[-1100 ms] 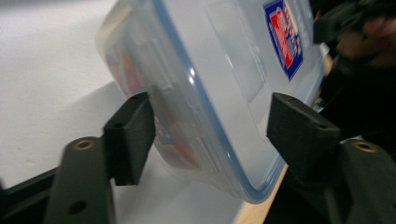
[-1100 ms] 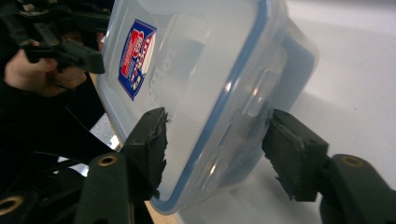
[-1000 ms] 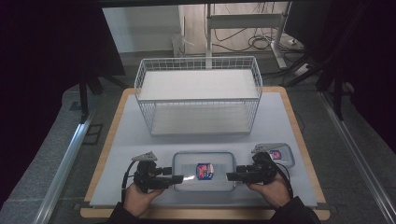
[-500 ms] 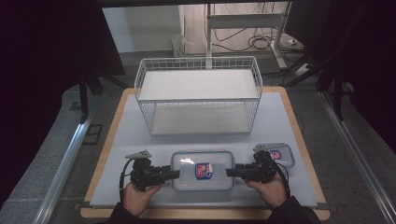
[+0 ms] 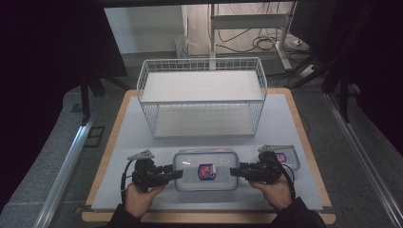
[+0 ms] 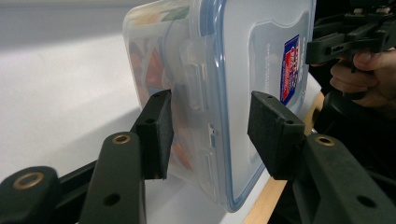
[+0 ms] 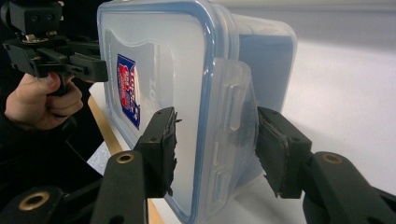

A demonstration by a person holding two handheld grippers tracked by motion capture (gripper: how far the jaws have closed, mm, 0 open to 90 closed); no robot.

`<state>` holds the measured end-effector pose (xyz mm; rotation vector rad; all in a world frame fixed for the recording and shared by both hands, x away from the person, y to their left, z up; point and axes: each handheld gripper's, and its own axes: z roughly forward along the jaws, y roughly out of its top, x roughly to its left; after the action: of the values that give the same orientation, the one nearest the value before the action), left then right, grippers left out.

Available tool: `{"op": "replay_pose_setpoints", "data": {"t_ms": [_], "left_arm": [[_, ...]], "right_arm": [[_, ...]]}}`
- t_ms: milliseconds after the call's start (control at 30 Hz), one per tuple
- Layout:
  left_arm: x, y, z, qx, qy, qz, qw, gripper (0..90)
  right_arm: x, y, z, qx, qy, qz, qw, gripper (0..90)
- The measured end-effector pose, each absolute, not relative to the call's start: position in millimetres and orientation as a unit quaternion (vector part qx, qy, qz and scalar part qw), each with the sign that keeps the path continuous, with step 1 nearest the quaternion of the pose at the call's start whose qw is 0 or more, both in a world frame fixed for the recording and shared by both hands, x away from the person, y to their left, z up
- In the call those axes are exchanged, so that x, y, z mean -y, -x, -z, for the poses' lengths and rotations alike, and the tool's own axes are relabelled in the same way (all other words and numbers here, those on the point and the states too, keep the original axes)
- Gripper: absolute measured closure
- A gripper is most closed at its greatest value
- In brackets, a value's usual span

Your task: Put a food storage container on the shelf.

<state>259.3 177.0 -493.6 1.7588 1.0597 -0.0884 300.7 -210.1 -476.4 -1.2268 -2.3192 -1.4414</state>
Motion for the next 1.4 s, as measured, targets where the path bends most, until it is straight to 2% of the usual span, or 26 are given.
{"op": "replay_pose_setpoints", "data": {"t_ms": [500, 1400], "left_arm": [[-181, -269, 467, -0.426, -0.733, 0.011, 0.530, 51.6], [-191, -298, 402, -0.417, -0.728, -0.019, 0.544, 51.7]], "right_arm": [[208, -307, 455, 0.769, 0.391, 0.502, 0.051, 50.0], [198, -341, 393, 0.763, 0.370, 0.530, 0.030, 49.8]]}}
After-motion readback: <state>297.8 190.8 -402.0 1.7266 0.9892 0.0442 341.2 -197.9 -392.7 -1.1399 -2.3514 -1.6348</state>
